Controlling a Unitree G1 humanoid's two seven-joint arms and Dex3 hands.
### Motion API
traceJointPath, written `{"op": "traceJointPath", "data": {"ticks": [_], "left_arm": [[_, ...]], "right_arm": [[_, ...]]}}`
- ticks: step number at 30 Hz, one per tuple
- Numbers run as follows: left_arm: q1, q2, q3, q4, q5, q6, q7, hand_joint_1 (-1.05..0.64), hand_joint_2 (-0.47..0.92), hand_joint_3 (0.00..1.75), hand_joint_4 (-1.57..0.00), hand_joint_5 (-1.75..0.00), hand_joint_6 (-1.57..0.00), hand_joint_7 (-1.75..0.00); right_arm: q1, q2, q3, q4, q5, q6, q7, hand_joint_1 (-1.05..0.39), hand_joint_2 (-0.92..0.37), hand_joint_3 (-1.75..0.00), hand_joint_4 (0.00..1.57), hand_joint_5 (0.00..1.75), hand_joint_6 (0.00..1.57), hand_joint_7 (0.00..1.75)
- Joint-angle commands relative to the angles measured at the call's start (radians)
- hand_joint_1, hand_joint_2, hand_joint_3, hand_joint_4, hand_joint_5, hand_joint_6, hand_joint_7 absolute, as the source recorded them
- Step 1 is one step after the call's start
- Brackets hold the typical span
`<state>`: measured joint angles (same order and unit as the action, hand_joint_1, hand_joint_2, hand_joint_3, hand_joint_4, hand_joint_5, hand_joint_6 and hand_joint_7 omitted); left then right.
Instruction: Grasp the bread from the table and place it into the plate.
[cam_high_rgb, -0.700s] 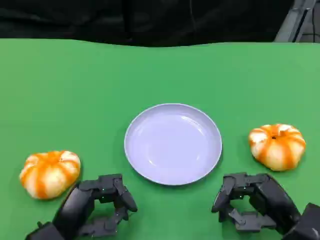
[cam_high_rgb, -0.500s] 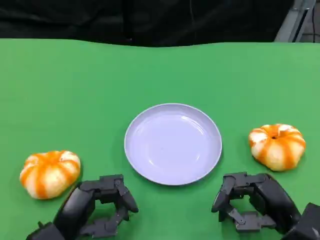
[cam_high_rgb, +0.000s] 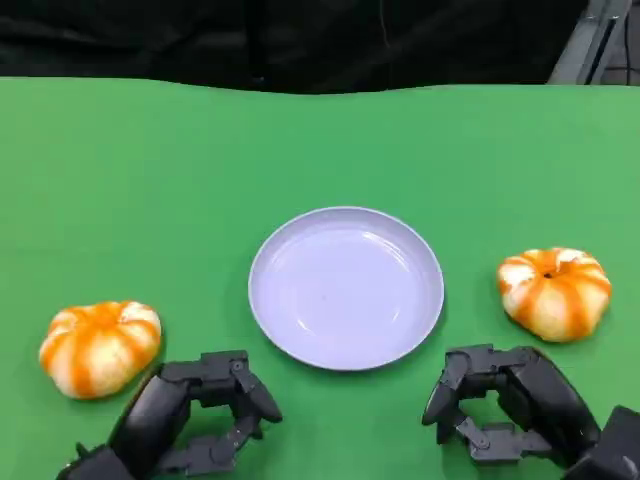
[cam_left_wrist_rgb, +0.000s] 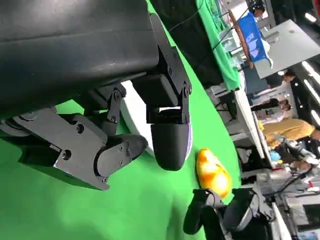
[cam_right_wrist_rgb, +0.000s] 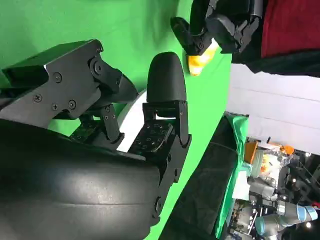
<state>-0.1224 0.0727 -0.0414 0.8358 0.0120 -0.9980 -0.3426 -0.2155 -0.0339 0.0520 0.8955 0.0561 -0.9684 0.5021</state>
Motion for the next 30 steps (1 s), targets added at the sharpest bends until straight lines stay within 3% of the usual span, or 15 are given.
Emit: {"op": "traceJointPath", "data": {"ticks": [1, 6, 8, 11, 18, 23, 30], "left_arm": [[0.003, 0.024, 0.009, -0.022, 0.025, 0.005, 0.042, -0.15, 0.91, 0.27, -1.01, -0.31, -1.12, -0.08], [0.009, 0.020, 0.007, -0.032, 0.018, 0.013, 0.051, -0.17, 0.92, 0.20, -0.98, -0.07, -1.01, -0.01], [0.010, 0.020, 0.007, -0.034, 0.019, 0.014, 0.052, -0.18, 0.92, 0.19, -0.97, -0.06, -1.01, -0.01], [0.015, 0.018, 0.012, -0.043, 0.003, 0.011, 0.049, -0.21, 0.92, 0.18, -0.90, -0.02, -0.86, 0.00], [0.032, 0.021, 0.030, -0.090, -0.018, -0.007, 0.062, -0.48, 0.92, 0.15, -0.77, 0.00, -0.60, 0.00], [0.051, 0.030, 0.057, -0.142, -0.033, -0.020, 0.078, -0.62, 0.92, 0.14, -0.66, 0.00, -0.53, 0.00], [0.080, 0.054, 0.090, -0.234, -0.025, -0.013, 0.097, -0.69, 0.92, 0.09, -0.63, 0.00, -0.50, 0.00]], "right_arm": [[-0.002, -0.007, -0.003, 0.003, 0.006, -0.003, -0.003, 0.07, -0.60, -0.99, 0.94, 1.38, 0.97, 1.04], [-0.003, -0.008, -0.004, 0.007, 0.006, -0.004, -0.002, 0.07, -0.61, -0.99, 0.95, 1.38, 0.97, 1.03], [-0.003, -0.008, -0.004, 0.007, 0.006, -0.005, -0.002, 0.07, -0.60, -0.99, 0.95, 1.37, 0.97, 1.03], [-0.002, -0.007, -0.005, 0.008, 0.010, 0.003, 0.002, 0.07, -0.60, -0.98, 0.94, 1.37, 0.97, 1.03], [-0.002, -0.007, -0.005, 0.011, 0.008, 0.001, 0.000, 0.07, -0.61, -0.97, 0.94, 1.37, 0.97, 1.02], [-0.002, -0.007, -0.006, 0.017, 0.011, 0.000, 0.004, 0.07, -0.62, -0.97, 0.95, 1.36, 0.97, 1.02], [-0.001, -0.008, -0.005, 0.018, 0.005, -0.005, 0.000, 0.06, -0.62, -0.95, 0.95, 1.36, 0.98, 1.01]]}}
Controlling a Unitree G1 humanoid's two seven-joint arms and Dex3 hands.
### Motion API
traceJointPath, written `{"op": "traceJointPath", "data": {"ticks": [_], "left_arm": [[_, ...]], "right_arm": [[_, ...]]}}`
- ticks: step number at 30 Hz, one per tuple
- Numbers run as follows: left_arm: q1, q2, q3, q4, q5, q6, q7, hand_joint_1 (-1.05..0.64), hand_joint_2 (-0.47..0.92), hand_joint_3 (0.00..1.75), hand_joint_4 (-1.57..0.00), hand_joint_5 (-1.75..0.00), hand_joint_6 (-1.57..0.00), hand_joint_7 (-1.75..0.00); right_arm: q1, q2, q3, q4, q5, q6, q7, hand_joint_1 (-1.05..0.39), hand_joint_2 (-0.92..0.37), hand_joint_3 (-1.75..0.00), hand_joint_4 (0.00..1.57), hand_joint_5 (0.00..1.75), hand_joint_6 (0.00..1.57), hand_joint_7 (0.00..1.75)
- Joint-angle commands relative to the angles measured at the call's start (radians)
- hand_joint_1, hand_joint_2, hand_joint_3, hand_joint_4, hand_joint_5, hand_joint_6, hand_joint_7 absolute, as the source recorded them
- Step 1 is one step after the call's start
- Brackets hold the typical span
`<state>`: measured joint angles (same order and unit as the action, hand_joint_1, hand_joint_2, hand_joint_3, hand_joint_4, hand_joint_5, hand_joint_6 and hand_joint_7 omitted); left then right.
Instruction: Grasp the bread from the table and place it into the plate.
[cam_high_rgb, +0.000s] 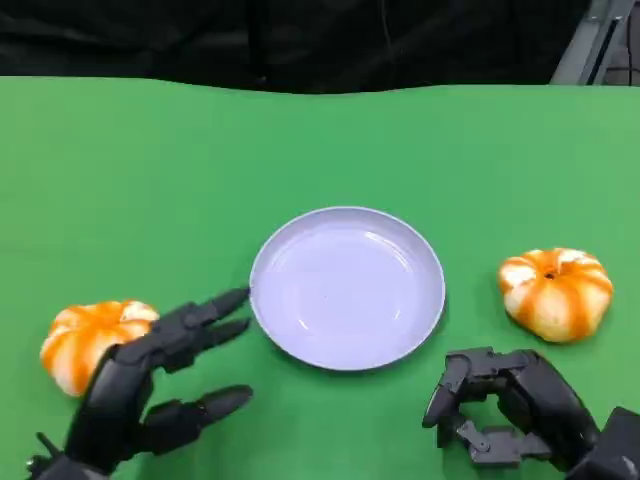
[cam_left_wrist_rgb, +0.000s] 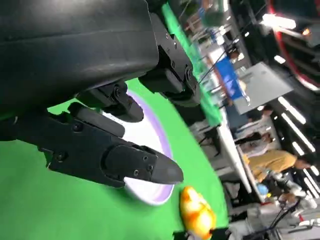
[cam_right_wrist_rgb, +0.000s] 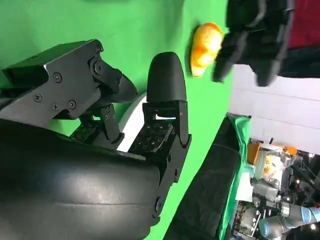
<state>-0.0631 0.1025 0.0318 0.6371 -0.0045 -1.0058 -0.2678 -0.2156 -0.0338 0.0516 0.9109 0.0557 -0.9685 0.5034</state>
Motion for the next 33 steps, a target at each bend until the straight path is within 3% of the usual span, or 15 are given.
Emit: {"op": "traceJointPath", "data": {"ticks": [1, 11, 18, 22, 26, 33], "left_arm": [[0.027, 0.031, 0.030, -0.056, 0.011, 0.001, 0.042, -0.69, 0.92, 0.09, -0.63, 0.00, -0.50, 0.00], [0.073, 0.081, 0.124, -0.206, 0.204, 0.056, 0.231, -0.73, 0.92, 0.06, -0.59, 0.00, -0.48, 0.00], [0.099, 0.146, 0.178, -0.277, 0.446, 0.190, 0.427, -0.78, 0.92, 0.06, -0.56, 0.00, -0.48, 0.00], [0.108, 0.169, 0.162, -0.302, 0.525, 0.250, 0.508, -0.84, 0.92, 0.09, -0.55, 0.00, -0.49, 0.00], [0.119, 0.219, 0.115, -0.343, 0.742, 0.394, 0.635, -0.87, 0.92, 0.09, -0.56, -0.01, -0.50, -0.01], [0.126, 0.251, 0.053, -0.362, 0.759, 0.468, 0.688, -0.89, 0.92, 0.06, -0.56, 0.00, -0.50, 0.00]], "right_arm": [[0.000, -0.008, -0.004, 0.004, 0.006, -0.007, -0.001, 0.06, -0.62, -0.95, 0.95, 1.36, 0.98, 1.01], [-0.003, -0.007, -0.010, 0.010, 0.026, 0.000, 0.023, 0.05, -0.64, -0.93, 0.95, 1.35, 0.98, 1.00], [-0.002, -0.008, -0.013, 0.013, 0.021, -0.002, 0.022, 0.05, -0.64, -0.92, 0.95, 1.35, 0.98, 0.99], [-0.001, -0.008, -0.013, 0.010, 0.019, 0.003, 0.020, 0.05, -0.65, -0.92, 0.95, 1.35, 0.98, 0.99], [0.003, -0.009, -0.013, 0.006, 0.017, -0.001, 0.016, 0.05, -0.64, -0.92, 0.95, 1.35, 0.98, 0.99], [0.004, -0.011, -0.011, 0.004, 0.011, -0.005, 0.010, 0.05, -0.64, -0.93, 0.96, 1.35, 0.98, 0.99]]}}
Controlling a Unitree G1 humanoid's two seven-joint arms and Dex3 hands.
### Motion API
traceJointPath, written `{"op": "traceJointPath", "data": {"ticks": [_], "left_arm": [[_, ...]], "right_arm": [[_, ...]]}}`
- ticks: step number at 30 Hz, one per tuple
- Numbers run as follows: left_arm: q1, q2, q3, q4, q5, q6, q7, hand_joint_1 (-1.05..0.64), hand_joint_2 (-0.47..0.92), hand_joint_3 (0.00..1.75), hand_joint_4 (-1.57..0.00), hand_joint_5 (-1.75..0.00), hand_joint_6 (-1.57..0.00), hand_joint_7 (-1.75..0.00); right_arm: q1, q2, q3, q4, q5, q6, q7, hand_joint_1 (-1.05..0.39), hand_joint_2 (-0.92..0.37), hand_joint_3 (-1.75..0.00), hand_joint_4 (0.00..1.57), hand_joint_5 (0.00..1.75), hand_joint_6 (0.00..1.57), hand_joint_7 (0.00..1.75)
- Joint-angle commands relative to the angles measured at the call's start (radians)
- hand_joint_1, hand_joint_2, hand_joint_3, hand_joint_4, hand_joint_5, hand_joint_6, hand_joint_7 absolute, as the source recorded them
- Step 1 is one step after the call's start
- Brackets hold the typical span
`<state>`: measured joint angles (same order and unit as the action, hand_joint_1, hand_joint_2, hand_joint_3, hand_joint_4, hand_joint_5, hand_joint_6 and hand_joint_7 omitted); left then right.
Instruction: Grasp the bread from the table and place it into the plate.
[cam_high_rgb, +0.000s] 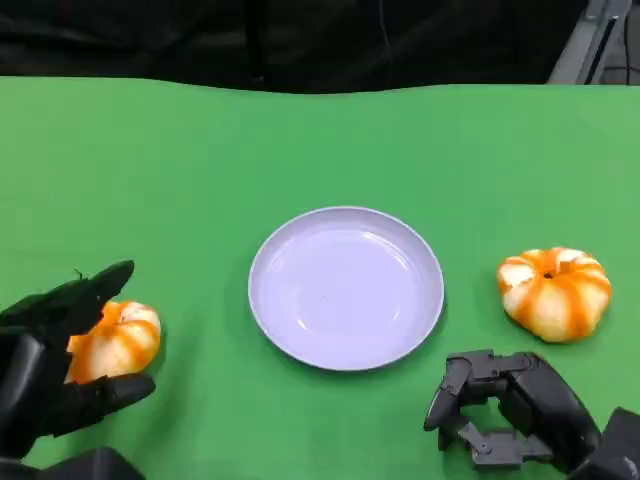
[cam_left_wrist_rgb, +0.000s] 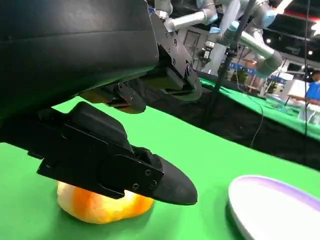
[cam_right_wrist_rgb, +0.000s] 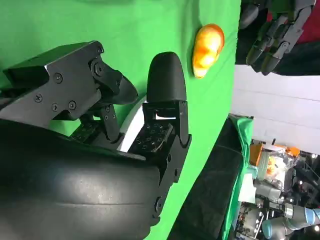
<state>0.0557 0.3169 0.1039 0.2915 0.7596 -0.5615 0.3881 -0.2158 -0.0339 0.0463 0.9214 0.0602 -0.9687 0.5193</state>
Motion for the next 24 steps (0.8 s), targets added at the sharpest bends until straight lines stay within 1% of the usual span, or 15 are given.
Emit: {"op": "traceJointPath", "data": {"ticks": [1, 6, 9, 11, 14, 18, 24], "left_arm": [[0.007, 0.041, -0.025, -0.017, -0.008, 0.028, 0.036, -0.89, 0.92, 0.06, -0.56, 0.00, -0.50, 0.00], [0.008, 0.056, -0.047, -0.019, -0.021, 0.042, 0.050, -0.89, 0.92, 0.05, -0.56, 0.00, -0.50, 0.00], [-0.025, 0.079, -0.103, 0.032, 0.054, 0.151, 0.014, -0.91, 0.92, 0.06, -0.49, 0.00, -0.51, -0.01], [-0.042, 0.090, -0.129, 0.059, 0.063, 0.186, 0.016, -0.92, 0.92, 0.06, -0.48, 0.00, -0.52, -0.01], [-0.048, 0.104, -0.155, 0.066, 0.052, 0.206, 0.029, -0.92, 0.92, 0.06, -0.47, 0.00, -0.52, -0.01], [-0.128, 0.132, -0.196, 0.197, 0.044, 0.244, 0.009, -0.95, 0.92, 0.08, -0.45, 0.00, -0.51, 0.00], [-0.163, 0.154, -0.232, 0.252, 0.013, 0.254, 0.016, -0.96, 0.92, 0.09, -0.45, 0.00, -0.51, 0.00]], "right_arm": [[0.004, -0.011, -0.006, -0.007, 0.007, -0.004, -0.006, 0.05, -0.64, -0.93, 0.96, 1.35, 0.98, 0.99], [0.004, -0.011, -0.006, -0.007, 0.007, -0.004, -0.006, 0.05, -0.63, -0.94, 0.96, 1.35, 0.98, 0.99], [0.007, -0.009, -0.004, -0.015, 0.008, -0.004, -0.004, 0.05, -0.63, -0.94, 0.96, 1.35, 0.98, 1.00], [0.008, -0.008, -0.004, -0.016, 0.014, -0.001, 0.000, 0.06, -0.63, -0.94, 0.96, 1.35, 0.98, 1.00], [0.009, -0.008, -0.005, -0.017, 0.015, 0.000, 0.002, 0.06, -0.63, -0.94, 0.96, 1.35, 0.97, 1.01], [0.013, -0.009, -0.003, -0.028, 0.005, 0.002, -0.009, 0.06, -0.63, -0.94, 0.96, 1.34, 0.98, 1.00], [0.020, -0.006, -0.001, -0.043, 0.015, 0.019, 0.000, 0.06, -0.63, -0.94, 0.95, 1.35, 0.98, 1.00]]}}
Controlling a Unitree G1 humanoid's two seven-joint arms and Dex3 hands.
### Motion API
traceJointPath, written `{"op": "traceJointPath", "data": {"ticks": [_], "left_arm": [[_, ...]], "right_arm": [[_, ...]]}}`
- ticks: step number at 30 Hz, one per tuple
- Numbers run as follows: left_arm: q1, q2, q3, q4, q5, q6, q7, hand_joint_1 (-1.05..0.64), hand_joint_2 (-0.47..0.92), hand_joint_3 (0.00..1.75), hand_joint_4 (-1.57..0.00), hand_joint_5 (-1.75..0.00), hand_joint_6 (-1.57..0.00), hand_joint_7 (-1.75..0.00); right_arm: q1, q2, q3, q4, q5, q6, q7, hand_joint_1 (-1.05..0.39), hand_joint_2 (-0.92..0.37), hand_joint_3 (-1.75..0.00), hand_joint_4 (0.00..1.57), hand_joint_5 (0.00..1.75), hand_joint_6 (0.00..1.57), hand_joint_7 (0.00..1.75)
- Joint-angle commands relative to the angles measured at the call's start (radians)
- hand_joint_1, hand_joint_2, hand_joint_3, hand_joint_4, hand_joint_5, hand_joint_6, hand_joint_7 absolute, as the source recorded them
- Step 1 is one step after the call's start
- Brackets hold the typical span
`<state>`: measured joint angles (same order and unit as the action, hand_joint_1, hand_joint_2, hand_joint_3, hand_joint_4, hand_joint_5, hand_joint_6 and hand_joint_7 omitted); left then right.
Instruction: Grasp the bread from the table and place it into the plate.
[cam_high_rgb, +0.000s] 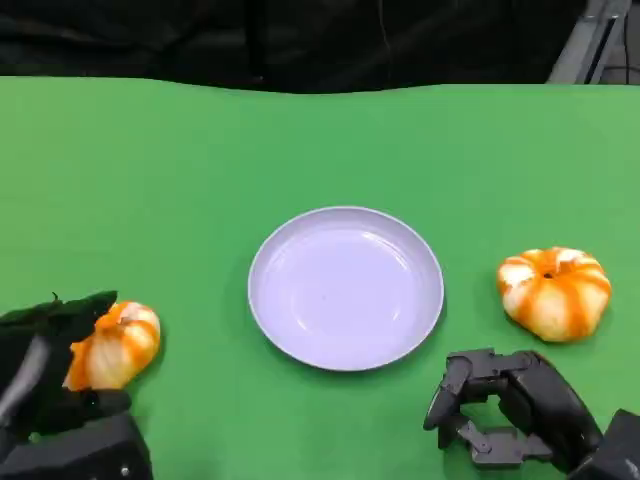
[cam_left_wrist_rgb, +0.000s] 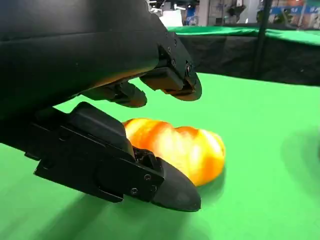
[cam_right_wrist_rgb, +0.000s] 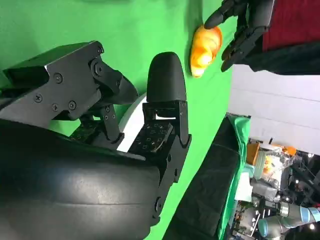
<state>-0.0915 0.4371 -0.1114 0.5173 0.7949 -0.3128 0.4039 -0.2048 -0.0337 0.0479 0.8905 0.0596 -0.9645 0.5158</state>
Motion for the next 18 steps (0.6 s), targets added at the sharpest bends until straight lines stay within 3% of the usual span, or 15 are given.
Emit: {"op": "traceJointPath", "data": {"ticks": [1, 18], "left_arm": [[-0.017, 0.036, -0.021, 0.029, -0.026, 0.006, 0.002, -0.96, 0.92, 0.09, -0.45, 0.00, -0.51, 0.00], [-0.212, 0.051, -0.126, 0.363, -0.064, -0.062, 0.051, -0.96, 0.92, 0.13, -0.47, -0.01, -0.50, 0.00]], "right_arm": [[0.010, -0.006, -0.003, -0.014, 0.016, 0.016, 0.003, 0.06, -0.63, -0.95, 0.95, 1.35, 0.98, 1.00], [0.007, -0.004, -0.005, -0.015, 0.023, 0.014, 0.011, 0.05, -0.62, -0.95, 0.95, 1.35, 0.98, 0.99]]}}
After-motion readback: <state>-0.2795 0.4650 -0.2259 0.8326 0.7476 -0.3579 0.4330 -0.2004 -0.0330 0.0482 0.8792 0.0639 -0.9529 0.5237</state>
